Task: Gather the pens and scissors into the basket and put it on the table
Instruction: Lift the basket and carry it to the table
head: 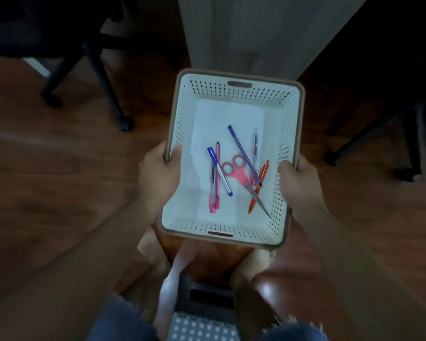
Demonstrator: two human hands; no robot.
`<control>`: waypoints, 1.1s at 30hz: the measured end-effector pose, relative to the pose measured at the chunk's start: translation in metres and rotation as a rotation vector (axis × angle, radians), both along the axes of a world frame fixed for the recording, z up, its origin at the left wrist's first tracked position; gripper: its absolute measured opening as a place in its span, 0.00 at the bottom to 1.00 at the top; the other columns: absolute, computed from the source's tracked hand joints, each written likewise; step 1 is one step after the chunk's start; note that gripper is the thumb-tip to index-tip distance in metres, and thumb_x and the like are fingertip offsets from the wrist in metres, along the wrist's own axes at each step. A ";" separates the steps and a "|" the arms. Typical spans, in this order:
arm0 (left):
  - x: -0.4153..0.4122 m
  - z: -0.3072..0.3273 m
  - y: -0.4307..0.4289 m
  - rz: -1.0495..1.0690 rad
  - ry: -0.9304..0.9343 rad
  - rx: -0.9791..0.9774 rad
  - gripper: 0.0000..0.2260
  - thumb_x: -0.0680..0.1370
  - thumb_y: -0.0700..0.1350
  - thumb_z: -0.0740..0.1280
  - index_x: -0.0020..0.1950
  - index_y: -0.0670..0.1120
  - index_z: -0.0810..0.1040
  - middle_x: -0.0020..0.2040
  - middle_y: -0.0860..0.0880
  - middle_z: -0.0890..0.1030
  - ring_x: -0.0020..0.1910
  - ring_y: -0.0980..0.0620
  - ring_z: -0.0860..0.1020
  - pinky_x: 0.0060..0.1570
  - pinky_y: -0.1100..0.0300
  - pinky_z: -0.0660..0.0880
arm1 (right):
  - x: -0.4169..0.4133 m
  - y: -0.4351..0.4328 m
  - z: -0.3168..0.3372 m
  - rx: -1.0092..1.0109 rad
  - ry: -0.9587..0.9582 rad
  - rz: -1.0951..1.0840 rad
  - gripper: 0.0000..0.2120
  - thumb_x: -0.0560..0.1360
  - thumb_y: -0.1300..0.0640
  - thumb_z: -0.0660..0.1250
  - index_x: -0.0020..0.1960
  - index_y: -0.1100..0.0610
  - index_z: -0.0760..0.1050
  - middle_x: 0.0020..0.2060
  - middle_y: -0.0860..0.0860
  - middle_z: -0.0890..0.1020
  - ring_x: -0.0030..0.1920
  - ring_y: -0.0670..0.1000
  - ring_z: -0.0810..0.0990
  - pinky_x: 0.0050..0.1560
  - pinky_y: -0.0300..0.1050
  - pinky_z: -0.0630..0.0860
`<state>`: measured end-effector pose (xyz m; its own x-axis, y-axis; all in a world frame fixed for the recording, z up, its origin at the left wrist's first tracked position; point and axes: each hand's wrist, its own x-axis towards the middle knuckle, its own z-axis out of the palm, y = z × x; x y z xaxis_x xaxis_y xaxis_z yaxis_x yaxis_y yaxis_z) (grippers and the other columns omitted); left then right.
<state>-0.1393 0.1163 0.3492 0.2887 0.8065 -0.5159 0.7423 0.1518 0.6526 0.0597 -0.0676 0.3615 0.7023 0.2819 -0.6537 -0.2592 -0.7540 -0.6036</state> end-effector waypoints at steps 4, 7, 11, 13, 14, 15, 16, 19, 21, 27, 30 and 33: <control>-0.009 0.130 0.004 -0.044 0.041 0.026 0.13 0.85 0.55 0.63 0.62 0.52 0.83 0.50 0.52 0.89 0.51 0.47 0.87 0.53 0.46 0.84 | -0.021 0.000 0.133 -0.011 0.045 -0.067 0.15 0.80 0.60 0.58 0.45 0.45 0.80 0.48 0.63 0.86 0.42 0.56 0.81 0.42 0.49 0.76; -0.019 0.237 0.011 -0.091 0.067 0.038 0.14 0.85 0.54 0.62 0.61 0.50 0.84 0.50 0.47 0.88 0.54 0.40 0.85 0.52 0.46 0.82 | -0.043 0.004 0.241 -0.020 0.051 -0.109 0.15 0.81 0.60 0.59 0.56 0.49 0.82 0.47 0.61 0.87 0.40 0.56 0.82 0.40 0.48 0.75; -0.032 0.362 0.033 -0.146 0.018 0.028 0.16 0.86 0.53 0.61 0.67 0.51 0.83 0.55 0.46 0.88 0.56 0.40 0.83 0.51 0.53 0.77 | -0.065 0.017 0.363 0.002 0.010 -0.122 0.17 0.82 0.59 0.59 0.65 0.50 0.80 0.47 0.49 0.88 0.44 0.56 0.86 0.45 0.53 0.82; -0.043 0.411 0.043 -0.163 -0.003 0.031 0.15 0.86 0.51 0.61 0.68 0.51 0.83 0.55 0.47 0.88 0.52 0.44 0.83 0.48 0.57 0.73 | -0.079 0.026 0.416 0.032 -0.013 -0.122 0.17 0.82 0.61 0.59 0.65 0.49 0.79 0.47 0.48 0.87 0.43 0.55 0.84 0.42 0.49 0.78; -0.049 0.432 0.046 -0.173 -0.010 0.030 0.15 0.86 0.51 0.61 0.67 0.50 0.84 0.55 0.47 0.87 0.51 0.45 0.83 0.47 0.57 0.72 | -0.087 0.030 0.437 0.049 -0.023 -0.122 0.18 0.82 0.61 0.59 0.65 0.49 0.80 0.48 0.50 0.87 0.43 0.54 0.84 0.41 0.47 0.77; -0.058 0.448 0.050 -0.184 -0.016 0.021 0.14 0.86 0.50 0.61 0.65 0.50 0.84 0.54 0.48 0.87 0.50 0.45 0.83 0.47 0.56 0.73 | -0.095 0.032 0.455 0.055 -0.039 -0.120 0.19 0.81 0.61 0.59 0.66 0.51 0.80 0.49 0.52 0.87 0.43 0.54 0.84 0.41 0.47 0.76; -0.064 0.461 0.054 -0.191 -0.024 0.017 0.13 0.86 0.50 0.61 0.64 0.50 0.84 0.53 0.48 0.86 0.50 0.44 0.83 0.47 0.55 0.75 | -0.103 0.034 0.469 0.052 -0.047 -0.128 0.20 0.81 0.61 0.58 0.68 0.52 0.80 0.49 0.53 0.87 0.43 0.54 0.84 0.41 0.48 0.77; -0.079 0.488 0.065 -0.201 -0.059 0.007 0.12 0.85 0.49 0.61 0.60 0.52 0.84 0.50 0.49 0.85 0.49 0.44 0.83 0.43 0.55 0.74 | -0.121 0.040 0.494 0.064 -0.065 -0.139 0.21 0.80 0.59 0.58 0.69 0.52 0.80 0.50 0.54 0.88 0.45 0.56 0.87 0.45 0.52 0.81; -0.083 0.500 0.073 -0.213 -0.069 0.004 0.12 0.85 0.48 0.62 0.60 0.52 0.84 0.50 0.49 0.86 0.49 0.45 0.83 0.43 0.56 0.74 | -0.127 0.046 0.504 0.075 -0.061 -0.153 0.19 0.81 0.59 0.57 0.68 0.52 0.79 0.50 0.55 0.88 0.44 0.56 0.86 0.42 0.48 0.79; -0.079 0.518 0.099 -0.211 -0.099 -0.071 0.15 0.82 0.51 0.62 0.63 0.55 0.85 0.52 0.51 0.88 0.51 0.46 0.87 0.57 0.47 0.84 | -0.126 0.064 0.517 0.103 -0.068 -0.201 0.18 0.81 0.60 0.57 0.64 0.49 0.79 0.54 0.53 0.87 0.49 0.54 0.87 0.52 0.51 0.83; -0.067 0.517 0.116 -0.236 -0.103 -0.093 0.17 0.79 0.54 0.61 0.62 0.55 0.86 0.51 0.53 0.89 0.50 0.46 0.88 0.57 0.43 0.85 | -0.105 0.074 0.517 0.100 -0.035 -0.218 0.16 0.79 0.62 0.58 0.59 0.52 0.80 0.51 0.53 0.87 0.50 0.57 0.86 0.56 0.56 0.83; -0.046 0.523 0.133 -0.291 -0.105 -0.067 0.17 0.81 0.54 0.62 0.63 0.53 0.85 0.52 0.51 0.89 0.50 0.47 0.88 0.58 0.43 0.84 | -0.074 0.089 0.518 0.118 -0.005 -0.230 0.15 0.78 0.65 0.60 0.60 0.57 0.80 0.53 0.56 0.86 0.50 0.56 0.85 0.52 0.52 0.83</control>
<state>-0.1854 0.2490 0.8719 0.5573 0.6473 -0.5200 0.6898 -0.0124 0.7239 -0.0140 0.0214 0.8797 0.7598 0.1885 -0.6222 -0.4124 -0.6001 -0.6854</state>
